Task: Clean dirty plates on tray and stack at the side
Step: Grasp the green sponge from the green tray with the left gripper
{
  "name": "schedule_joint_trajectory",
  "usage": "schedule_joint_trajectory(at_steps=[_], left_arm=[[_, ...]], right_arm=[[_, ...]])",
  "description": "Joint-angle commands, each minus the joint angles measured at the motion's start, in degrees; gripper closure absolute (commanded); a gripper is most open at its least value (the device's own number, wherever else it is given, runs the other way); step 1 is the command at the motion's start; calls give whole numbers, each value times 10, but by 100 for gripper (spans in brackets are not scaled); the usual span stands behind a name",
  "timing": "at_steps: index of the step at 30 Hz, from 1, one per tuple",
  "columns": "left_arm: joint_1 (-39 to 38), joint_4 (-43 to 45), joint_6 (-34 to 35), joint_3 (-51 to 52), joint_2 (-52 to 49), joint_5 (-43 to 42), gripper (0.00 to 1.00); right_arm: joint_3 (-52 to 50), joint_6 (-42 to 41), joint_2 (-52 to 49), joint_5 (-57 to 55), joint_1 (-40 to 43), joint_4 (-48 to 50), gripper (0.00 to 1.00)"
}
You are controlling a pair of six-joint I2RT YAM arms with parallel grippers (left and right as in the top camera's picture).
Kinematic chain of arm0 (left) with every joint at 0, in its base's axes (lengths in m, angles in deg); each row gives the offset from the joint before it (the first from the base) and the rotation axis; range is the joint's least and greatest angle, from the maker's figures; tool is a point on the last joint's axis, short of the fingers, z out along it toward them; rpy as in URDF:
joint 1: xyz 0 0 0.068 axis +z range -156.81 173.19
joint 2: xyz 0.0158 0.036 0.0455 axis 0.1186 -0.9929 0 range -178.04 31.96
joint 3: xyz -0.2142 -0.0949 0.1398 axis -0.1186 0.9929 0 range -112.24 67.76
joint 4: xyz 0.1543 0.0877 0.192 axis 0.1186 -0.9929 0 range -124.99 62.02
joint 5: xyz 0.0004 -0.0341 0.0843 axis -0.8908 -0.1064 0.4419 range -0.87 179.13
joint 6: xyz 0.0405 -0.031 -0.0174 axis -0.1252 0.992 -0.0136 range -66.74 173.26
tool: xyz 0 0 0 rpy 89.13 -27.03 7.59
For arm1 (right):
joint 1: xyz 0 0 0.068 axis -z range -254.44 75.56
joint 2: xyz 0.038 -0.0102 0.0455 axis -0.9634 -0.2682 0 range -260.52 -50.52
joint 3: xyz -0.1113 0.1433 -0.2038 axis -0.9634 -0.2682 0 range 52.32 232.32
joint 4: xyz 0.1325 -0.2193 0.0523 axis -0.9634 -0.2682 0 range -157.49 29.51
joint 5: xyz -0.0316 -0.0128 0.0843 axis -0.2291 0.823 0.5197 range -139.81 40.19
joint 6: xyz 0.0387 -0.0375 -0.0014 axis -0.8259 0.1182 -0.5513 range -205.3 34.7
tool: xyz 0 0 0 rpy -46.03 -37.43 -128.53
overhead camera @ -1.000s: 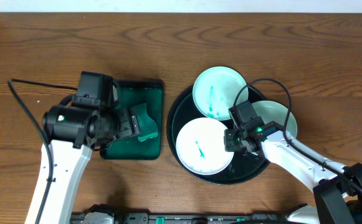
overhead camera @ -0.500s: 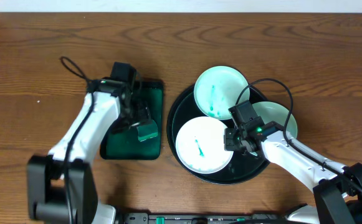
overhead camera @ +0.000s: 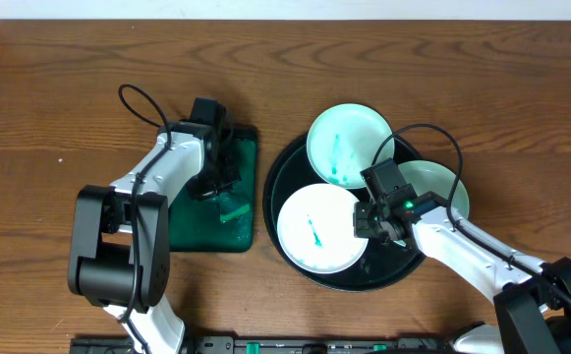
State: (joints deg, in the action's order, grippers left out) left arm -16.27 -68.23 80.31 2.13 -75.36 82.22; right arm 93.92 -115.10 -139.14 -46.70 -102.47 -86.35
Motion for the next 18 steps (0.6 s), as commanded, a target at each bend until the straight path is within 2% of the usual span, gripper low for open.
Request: schedule_joint_trajectory(at_steps=[1, 5, 8, 11, 13, 18], left_arm=[[-2, -19, 0, 4, -25, 10, 93], [0, -65, -19, -20, 30, 11, 93], [0, -90, -27, -20, 82, 41, 93], [0, -111, -45, -18, 92, 75, 93], [0, -102, -45, 0, 86, 96, 93], [0, 0, -45, 96, 76, 100, 93]], right_arm=[[-5, -19, -9, -46, 2, 1, 99], [-5, -19, -9, -46, 2, 1, 99], [-5, -19, -9, -46, 2, 1, 99], [-5, -19, -9, -46, 2, 2, 98], [-5, -19, -9, -46, 2, 2, 98], [-5, -19, -9, -46, 2, 2, 98]])
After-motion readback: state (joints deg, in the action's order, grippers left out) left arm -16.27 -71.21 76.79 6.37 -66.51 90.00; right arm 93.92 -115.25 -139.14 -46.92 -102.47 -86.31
